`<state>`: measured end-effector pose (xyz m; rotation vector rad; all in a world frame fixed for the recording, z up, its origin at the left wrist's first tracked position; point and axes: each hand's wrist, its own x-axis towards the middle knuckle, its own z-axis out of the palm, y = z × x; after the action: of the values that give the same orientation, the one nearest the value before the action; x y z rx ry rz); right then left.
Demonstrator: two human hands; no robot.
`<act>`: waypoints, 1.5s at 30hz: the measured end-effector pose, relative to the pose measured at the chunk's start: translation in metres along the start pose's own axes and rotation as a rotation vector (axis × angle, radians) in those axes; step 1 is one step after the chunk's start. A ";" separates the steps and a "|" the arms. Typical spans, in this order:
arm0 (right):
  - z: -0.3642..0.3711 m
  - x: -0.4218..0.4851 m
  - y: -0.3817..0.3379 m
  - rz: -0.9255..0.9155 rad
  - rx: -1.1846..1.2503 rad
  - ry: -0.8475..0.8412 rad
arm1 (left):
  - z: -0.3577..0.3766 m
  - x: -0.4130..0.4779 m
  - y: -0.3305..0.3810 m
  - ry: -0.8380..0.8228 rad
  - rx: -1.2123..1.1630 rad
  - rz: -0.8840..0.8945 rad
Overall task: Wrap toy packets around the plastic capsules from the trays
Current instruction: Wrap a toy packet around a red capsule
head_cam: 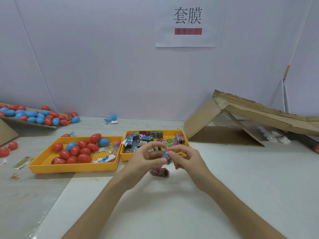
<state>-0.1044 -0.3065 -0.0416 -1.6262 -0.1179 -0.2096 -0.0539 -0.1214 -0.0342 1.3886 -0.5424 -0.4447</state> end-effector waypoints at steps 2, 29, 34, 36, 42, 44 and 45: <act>-0.001 0.000 -0.002 0.021 0.069 -0.016 | 0.001 0.000 -0.001 0.000 0.013 0.009; -0.007 0.000 -0.003 0.017 0.062 -0.047 | 0.007 -0.001 0.001 0.064 0.124 0.125; -0.007 0.000 -0.003 0.052 0.043 -0.058 | 0.008 0.000 0.000 0.079 0.180 0.100; -0.007 0.000 -0.005 0.069 0.098 -0.057 | 0.007 0.000 -0.001 0.083 0.185 0.105; -0.010 0.001 -0.001 0.086 0.125 -0.036 | 0.007 0.000 -0.001 0.047 0.233 0.096; -0.011 0.001 -0.001 0.093 0.124 -0.035 | 0.007 0.000 -0.001 0.043 0.238 0.094; -0.012 0.001 -0.001 0.092 0.125 -0.037 | 0.007 -0.001 -0.001 0.040 0.234 0.095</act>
<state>-0.1040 -0.3180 -0.0395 -1.5071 -0.0819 -0.0995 -0.0583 -0.1263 -0.0343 1.5845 -0.6404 -0.2817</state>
